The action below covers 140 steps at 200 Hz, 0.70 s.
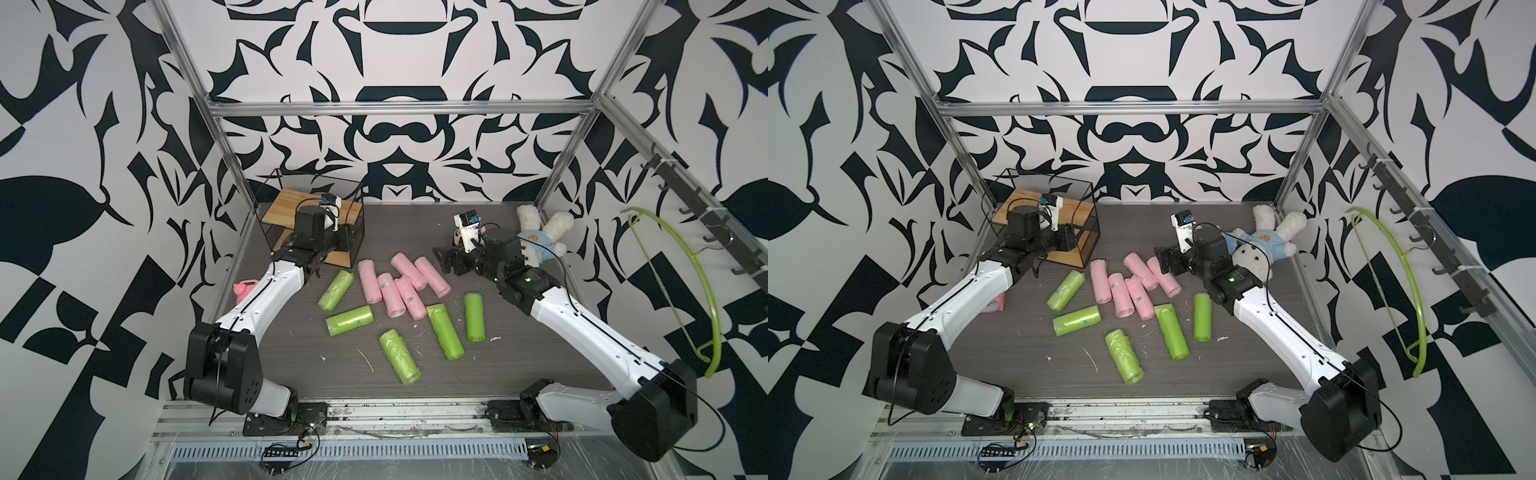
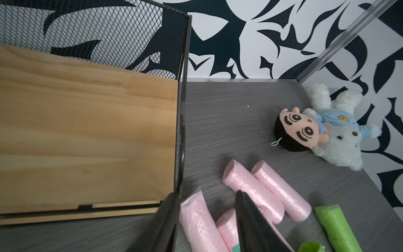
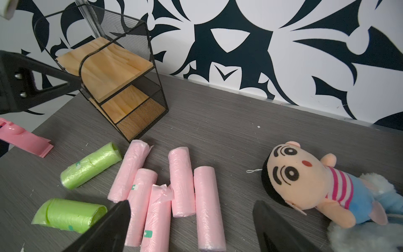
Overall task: Sort the rolls of trash bags by color and place them on the shelf
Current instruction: Adjust the shelf at the center of the board.
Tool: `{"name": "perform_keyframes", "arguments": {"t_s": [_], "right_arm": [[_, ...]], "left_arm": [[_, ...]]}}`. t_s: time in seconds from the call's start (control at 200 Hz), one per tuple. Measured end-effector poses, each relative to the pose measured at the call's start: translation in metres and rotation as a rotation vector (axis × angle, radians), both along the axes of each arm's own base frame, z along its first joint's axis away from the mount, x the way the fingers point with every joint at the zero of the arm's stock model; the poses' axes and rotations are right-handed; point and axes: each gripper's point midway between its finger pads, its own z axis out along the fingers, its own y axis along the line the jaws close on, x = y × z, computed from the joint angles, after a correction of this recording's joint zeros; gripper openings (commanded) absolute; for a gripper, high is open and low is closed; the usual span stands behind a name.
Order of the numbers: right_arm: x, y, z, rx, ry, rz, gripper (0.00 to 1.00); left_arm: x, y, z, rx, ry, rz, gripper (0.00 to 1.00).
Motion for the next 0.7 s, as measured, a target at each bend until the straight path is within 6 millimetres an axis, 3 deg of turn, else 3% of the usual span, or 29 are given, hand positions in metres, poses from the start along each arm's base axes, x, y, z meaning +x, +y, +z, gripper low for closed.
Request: {"name": "perform_keyframes", "arguments": {"t_s": [0.245,0.435,0.53,0.7], "right_arm": [[-0.008,0.007,-0.011,0.013,0.04,0.022,0.92],[-0.011,0.009,-0.015,0.018,0.065,0.021,0.89],[-0.015,0.009,-0.021,0.012,0.096,0.016,0.89],[-0.027,0.006,-0.041,-0.009,0.193,-0.003,0.88]], "left_arm": [[0.031,-0.033,0.0,0.01,0.006,-0.022,0.38],[0.064,-0.069,0.001,0.011,0.016,-0.063,0.4],[0.064,-0.076,0.001,0.02,0.026,-0.079,0.48],[0.047,-0.069,0.006,0.043,0.047,-0.072,0.61]]}}
